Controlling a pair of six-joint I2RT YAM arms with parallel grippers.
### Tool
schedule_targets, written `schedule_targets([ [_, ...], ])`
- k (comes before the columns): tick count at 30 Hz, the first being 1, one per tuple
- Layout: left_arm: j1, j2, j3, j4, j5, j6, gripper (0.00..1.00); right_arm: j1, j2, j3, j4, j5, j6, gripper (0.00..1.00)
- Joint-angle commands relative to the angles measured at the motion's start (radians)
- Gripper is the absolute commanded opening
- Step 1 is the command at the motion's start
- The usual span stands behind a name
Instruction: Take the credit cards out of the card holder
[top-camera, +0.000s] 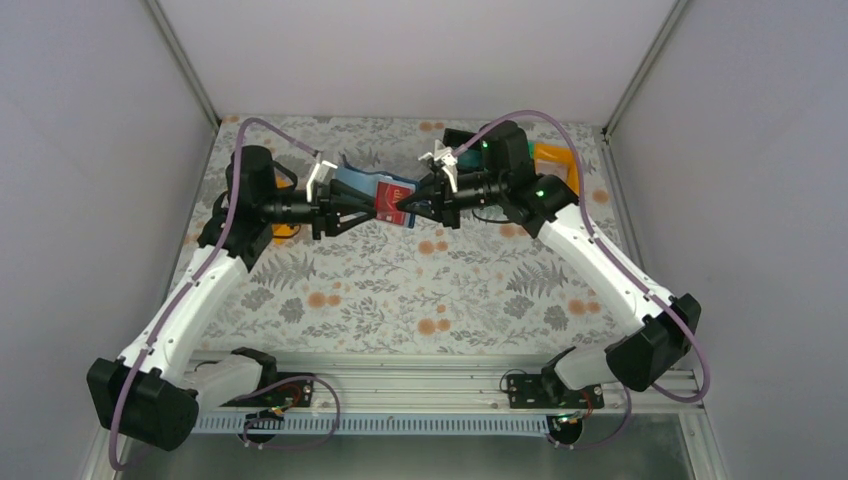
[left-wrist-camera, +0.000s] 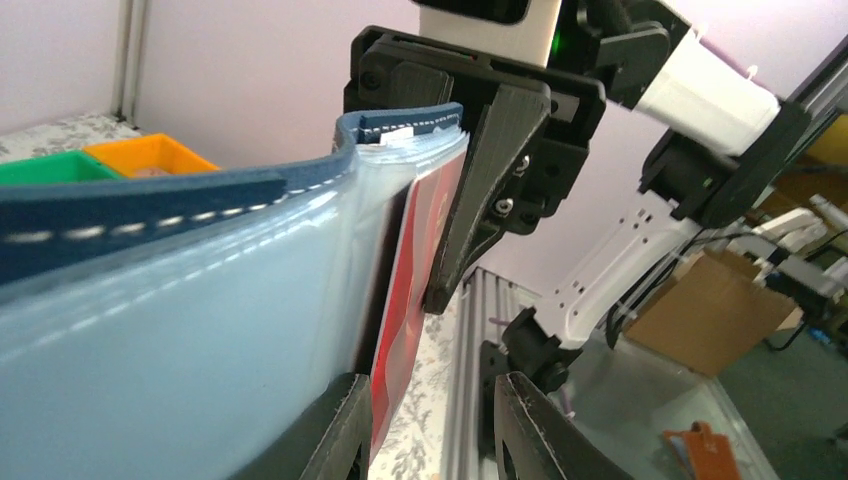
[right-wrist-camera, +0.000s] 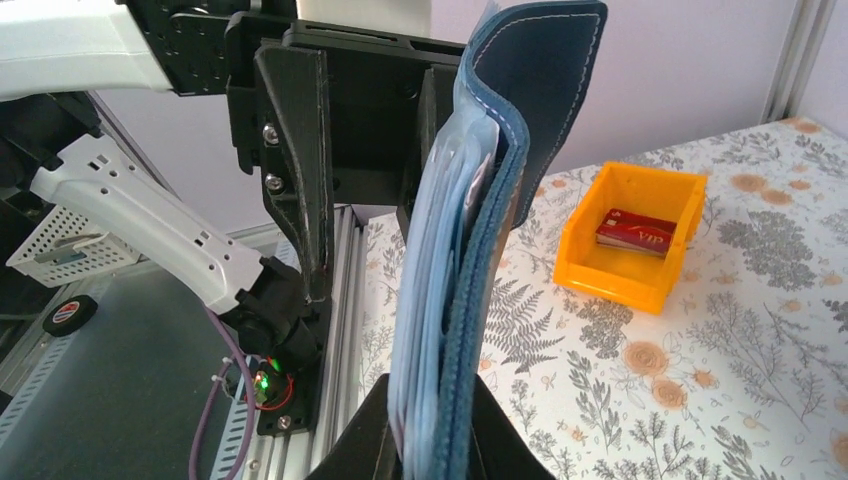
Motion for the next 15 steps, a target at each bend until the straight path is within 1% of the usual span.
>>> schedule_targets([
  [1, -0.043, 0.023, 0.011, 0.275, 0.034, -0.229, 0.32, 0.078, 0.013, 0.02, 0.088, -0.223, -0.031, 0.05],
  [5, -0.044, 0.014, 0.007, 0.29, 0.037, -0.243, 0.32, 0.077, 0.008, 0.014, 0.094, -0.211, -0.027, 0.05],
  [10, -0.038, 0.023, 0.037, 0.301, 0.024, -0.255, 0.35, 0.079, 0.004, 0.002, 0.092, -0.212, -0.016, 0.05],
  [12, -0.055, 0.024, 0.039, 0.25, 0.025, -0.184, 0.4, 0.079, -0.003, -0.001, 0.102, -0.21, -0.006, 0.06],
  [14, -0.077, 0.027, 0.053, 0.105, -0.012, -0.048, 0.47, 0.079, -0.01, 0.002, 0.108, -0.204, -0.001, 0.06],
  [15, -0.083, 0.028, 0.053, 0.044, -0.043, -0.002, 0.49, 0.079, -0.014, 0.004, 0.111, -0.204, -0.001, 0.06],
])
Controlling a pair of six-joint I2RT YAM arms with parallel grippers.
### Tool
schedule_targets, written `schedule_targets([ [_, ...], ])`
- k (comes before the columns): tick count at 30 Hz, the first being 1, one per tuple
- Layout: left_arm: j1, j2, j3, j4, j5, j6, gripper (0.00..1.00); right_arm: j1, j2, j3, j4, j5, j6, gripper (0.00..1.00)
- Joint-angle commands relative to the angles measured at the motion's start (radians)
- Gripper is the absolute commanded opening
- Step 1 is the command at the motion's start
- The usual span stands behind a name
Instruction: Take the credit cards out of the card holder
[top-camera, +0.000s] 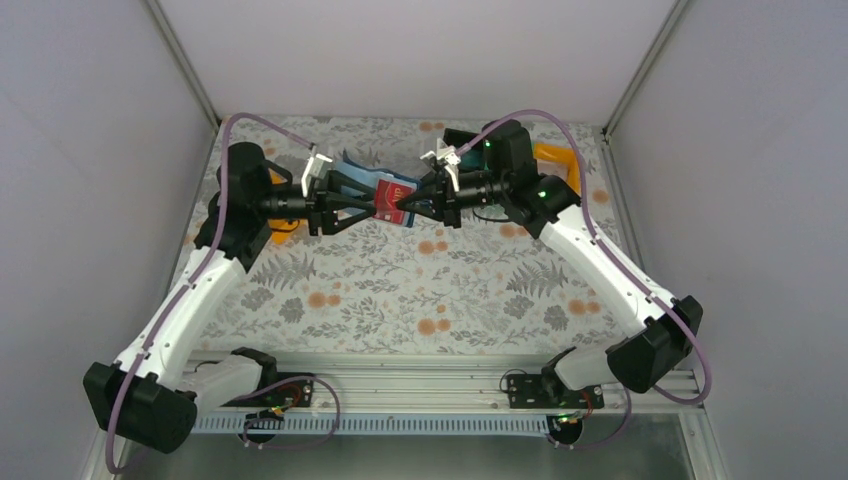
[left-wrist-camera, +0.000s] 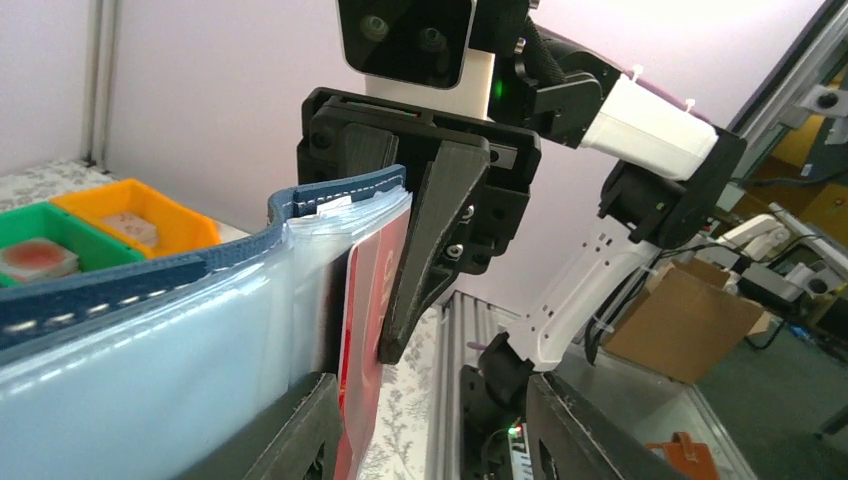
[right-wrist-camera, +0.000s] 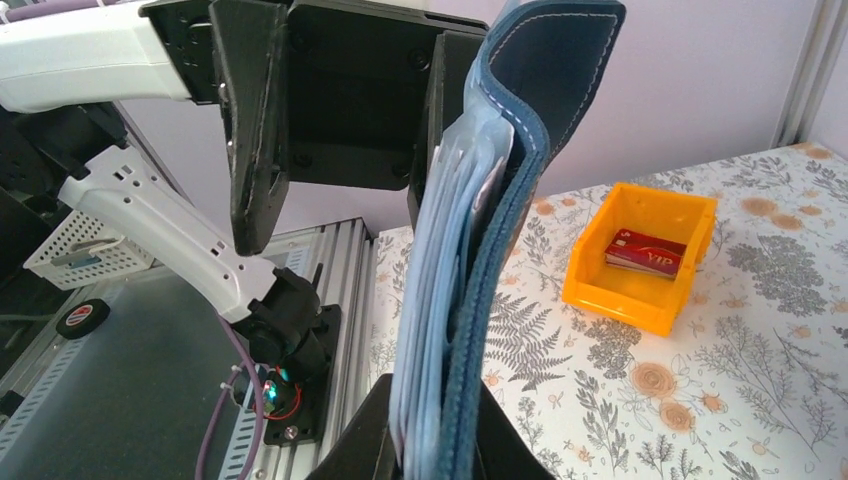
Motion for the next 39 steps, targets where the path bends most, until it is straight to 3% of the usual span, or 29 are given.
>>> schedule_targets([
  [1, -0.08, 0.033, 0.032, -0.146, -0.099, 0.192, 0.49, 0.084, -0.006, 0.007, 0.077, -0.165, -0.008, 0.06],
  [7, -0.091, 0.032, 0.028, -0.223, -0.204, 0.294, 0.51, 0.086, -0.002, 0.033, 0.046, -0.172, -0.025, 0.06],
  [10, -0.099, 0.034, 0.038, -0.246, -0.175, 0.364, 0.46, 0.089, -0.009, 0.038, 0.029, -0.176, -0.046, 0.09],
  [14, -0.132, 0.043, 0.014, -0.257, -0.151, 0.387, 0.27, 0.089, -0.006, 0.043, 0.016, -0.158, -0.06, 0.08],
  [18, -0.138, 0.044, -0.01, -0.177, -0.149, 0.279, 0.04, 0.093, 0.015, 0.045, 0.041, -0.156, -0.046, 0.07],
  [19, -0.139, 0.049, -0.006, -0.165, -0.156, 0.25, 0.03, 0.093, 0.022, 0.047, 0.042, -0.158, -0.046, 0.07],
  [24, -0.119, 0.051, 0.011, -0.204, -0.214, 0.177, 0.02, 0.094, 0.013, 0.046, 0.026, -0.145, -0.071, 0.07],
  [30, -0.03, -0.009, -0.072, -0.209, -0.267, 0.094, 0.02, 0.082, -0.007, -0.012, 0.026, -0.145, -0.048, 0.09],
  [39, 0.037, -0.063, -0.087, -0.263, -0.256, 0.153, 0.02, 0.042, -0.054, -0.075, 0.011, -0.122, -0.03, 0.05],
])
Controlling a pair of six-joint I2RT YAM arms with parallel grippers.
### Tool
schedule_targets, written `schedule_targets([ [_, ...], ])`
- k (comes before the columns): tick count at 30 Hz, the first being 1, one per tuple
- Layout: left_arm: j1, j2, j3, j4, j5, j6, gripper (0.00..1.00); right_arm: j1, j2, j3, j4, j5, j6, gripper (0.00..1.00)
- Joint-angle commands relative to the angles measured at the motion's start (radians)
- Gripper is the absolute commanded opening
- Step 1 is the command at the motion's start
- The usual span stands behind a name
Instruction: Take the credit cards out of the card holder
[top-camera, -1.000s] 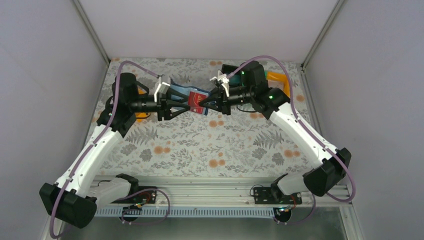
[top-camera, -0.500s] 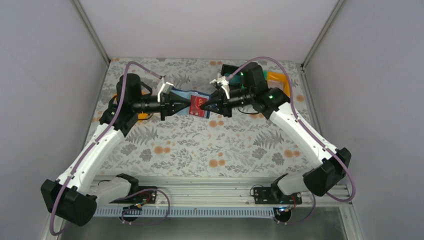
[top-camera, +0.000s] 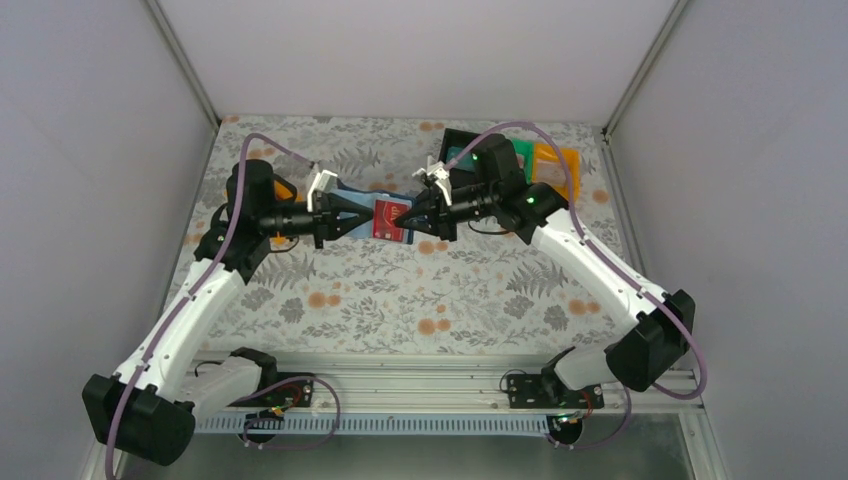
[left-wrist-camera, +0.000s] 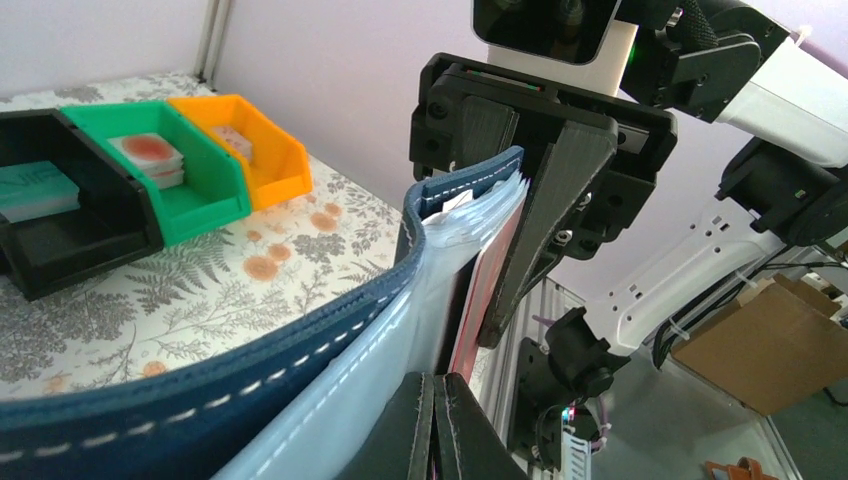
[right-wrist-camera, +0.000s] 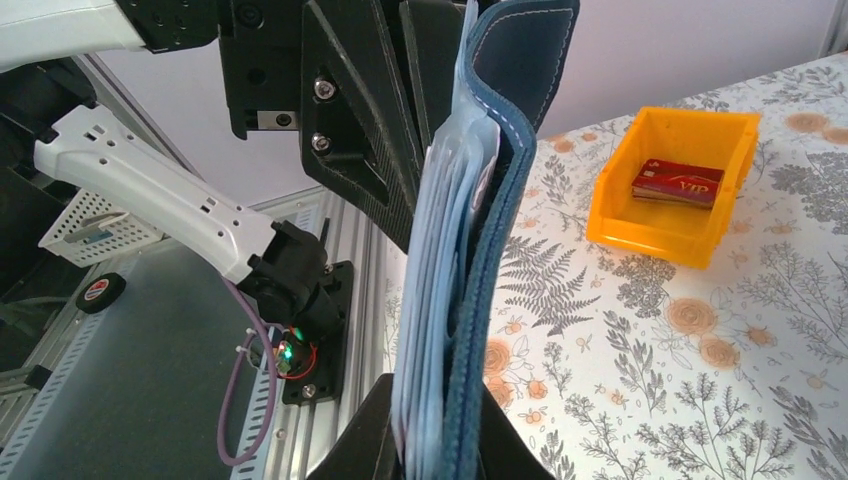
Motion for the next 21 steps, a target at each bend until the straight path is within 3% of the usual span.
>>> schedule_targets([
  [1, 0.032, 0.0, -0.007, -0.035, -0.059, 0.021, 0.02, 0.021, -0.064, 0.002, 0.048, -0.154, -0.015, 0.05],
  [5, 0.038, 0.002, -0.003, -0.038, -0.066, 0.042, 0.02, 0.01, -0.069, 0.003, 0.025, -0.158, -0.023, 0.05],
  [8, 0.039, 0.007, 0.034, -0.104, -0.095, 0.153, 0.05, 0.007, -0.068, 0.017, -0.008, -0.165, -0.046, 0.04],
  [12, 0.065, 0.012, 0.13, -0.222, -0.136, 0.324, 0.68, -0.003, -0.074, 0.065, -0.121, -0.199, -0.122, 0.05],
  [15, 0.066, 0.012, 0.134, -0.264, -0.136, 0.382, 0.99, -0.003, -0.074, 0.094, -0.179, -0.247, -0.161, 0.06],
  [21, 0.066, 0.018, 0.099, -0.29, -0.128, 0.398, 1.0, -0.003, -0.076, 0.105, -0.217, -0.324, -0.212, 0.07],
])
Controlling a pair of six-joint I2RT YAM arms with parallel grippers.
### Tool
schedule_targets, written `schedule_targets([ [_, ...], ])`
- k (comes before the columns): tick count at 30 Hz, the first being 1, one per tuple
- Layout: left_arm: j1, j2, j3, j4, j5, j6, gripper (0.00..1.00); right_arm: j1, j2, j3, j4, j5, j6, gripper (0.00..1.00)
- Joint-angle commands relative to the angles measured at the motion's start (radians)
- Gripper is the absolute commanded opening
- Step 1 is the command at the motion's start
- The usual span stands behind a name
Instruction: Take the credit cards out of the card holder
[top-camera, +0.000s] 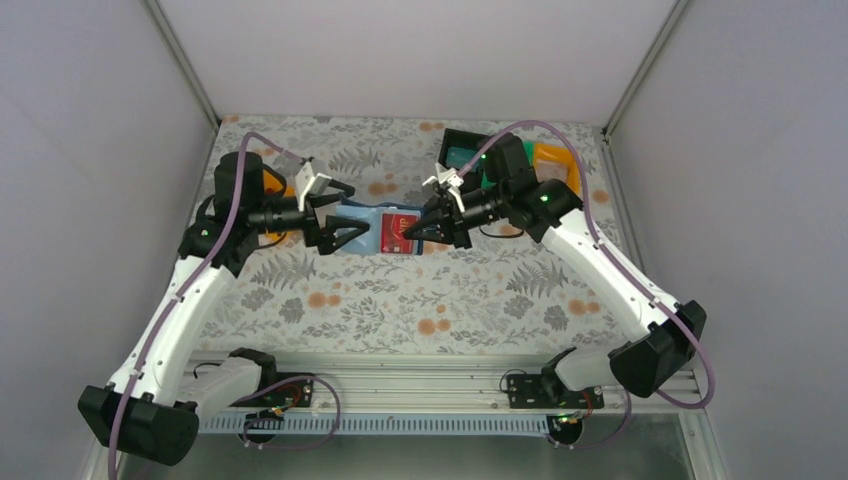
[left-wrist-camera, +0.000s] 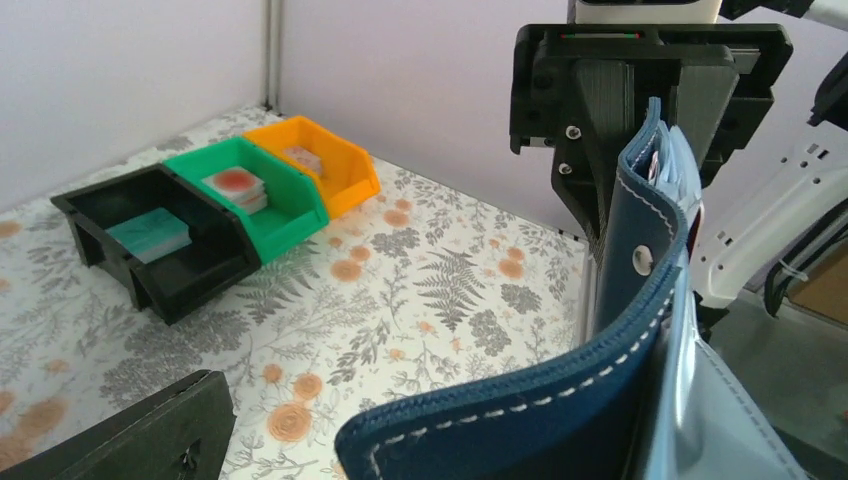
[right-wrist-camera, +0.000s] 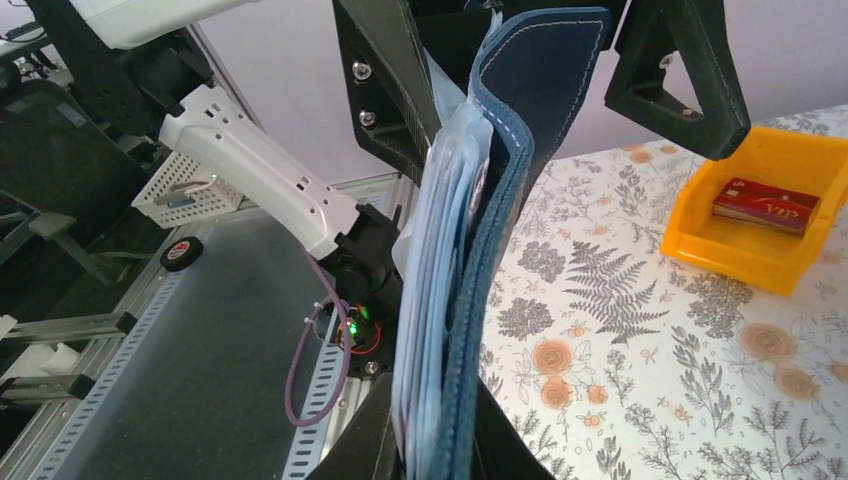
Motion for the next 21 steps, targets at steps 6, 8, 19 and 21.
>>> schedule_targets([
  [6, 0.008, 0.029, -0.01, -0.075, 0.242, 0.102, 1.0, 0.014, -0.046, 0.041, -0.016, -0.136, -0.071, 0.06],
  [8, 0.007, 0.029, -0.004, -0.103, 0.333, 0.147, 0.89, 0.012, -0.045, 0.037, -0.007, -0.098, -0.066, 0.06],
  [19, 0.008, 0.015, -0.036, -0.023, 0.189, -0.035, 0.02, -0.016, 0.012, 0.04, 0.066, -0.005, 0.006, 0.2],
  [21, 0.01, 0.008, -0.071, 0.019, 0.115, -0.128, 0.02, -0.021, 0.024, 0.029, 0.114, 0.126, 0.1, 0.38],
])
